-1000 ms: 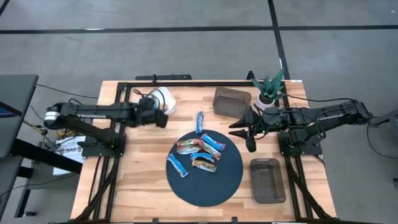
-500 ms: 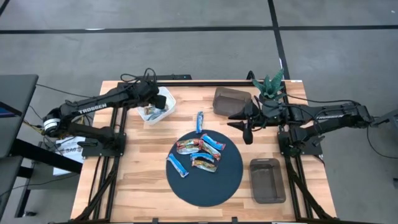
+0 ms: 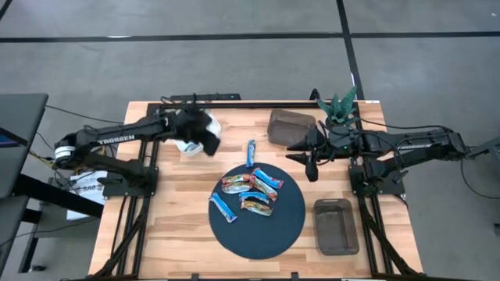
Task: Pick and place Granola Bars by type
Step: Put the orange granola bar into the white bin
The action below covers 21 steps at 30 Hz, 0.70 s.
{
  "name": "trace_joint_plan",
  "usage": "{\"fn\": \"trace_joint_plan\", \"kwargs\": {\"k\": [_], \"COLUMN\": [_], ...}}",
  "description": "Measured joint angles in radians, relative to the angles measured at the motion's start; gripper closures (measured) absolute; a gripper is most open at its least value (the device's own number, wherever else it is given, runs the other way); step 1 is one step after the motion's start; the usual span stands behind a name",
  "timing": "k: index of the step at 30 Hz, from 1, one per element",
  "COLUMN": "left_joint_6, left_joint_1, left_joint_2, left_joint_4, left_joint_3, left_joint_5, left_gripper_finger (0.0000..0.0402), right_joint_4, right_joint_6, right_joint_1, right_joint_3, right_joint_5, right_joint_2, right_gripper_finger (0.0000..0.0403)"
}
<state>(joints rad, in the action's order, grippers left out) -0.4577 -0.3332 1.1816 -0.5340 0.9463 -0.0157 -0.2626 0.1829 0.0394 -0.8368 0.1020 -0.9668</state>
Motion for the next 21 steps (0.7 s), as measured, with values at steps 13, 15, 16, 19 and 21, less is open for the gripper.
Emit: {"fn": "trace_joint_plan", "kwargs": {"k": [13, 15, 16, 19, 21], "left_joint_6": [0.033, 0.046, 0.066, 0.146, 0.185], "left_joint_1": [0.416, 0.442, 0.454, 0.471, 0.475], "left_joint_2": [0.173, 0.237, 0.272, 0.381, 0.449], "left_joint_4": [0.153, 0.143, 0.136, 0.092, 0.045], "left_joint_3": [0.020, 0.056, 0.078, 0.162, 0.223], "left_joint_5": [-0.043, -0.045, -0.052, -0.056, -0.049], "left_gripper_finger": [0.0289, 0.0289, 0.0289, 0.0289, 0.0289], "right_joint_4": [-0.102, -0.106, -0.111, -0.129, -0.143], "right_joint_6": [0.027, 0.027, 0.027, 0.027, 0.028], "right_joint_1": [0.057, 0.070, 0.077, 0.098, 0.108], "right_joint_3": [0.000, 0.000, 0.000, 0.000, 0.000], "right_joint_5": [-0.002, -0.002, -0.002, -0.002, -0.002], "right_joint_2": [0.000, 0.000, 0.000, 0.000, 0.000], "right_gripper_finger": [0.0284, 0.0284, 0.0284, 0.0284, 0.0284]}}
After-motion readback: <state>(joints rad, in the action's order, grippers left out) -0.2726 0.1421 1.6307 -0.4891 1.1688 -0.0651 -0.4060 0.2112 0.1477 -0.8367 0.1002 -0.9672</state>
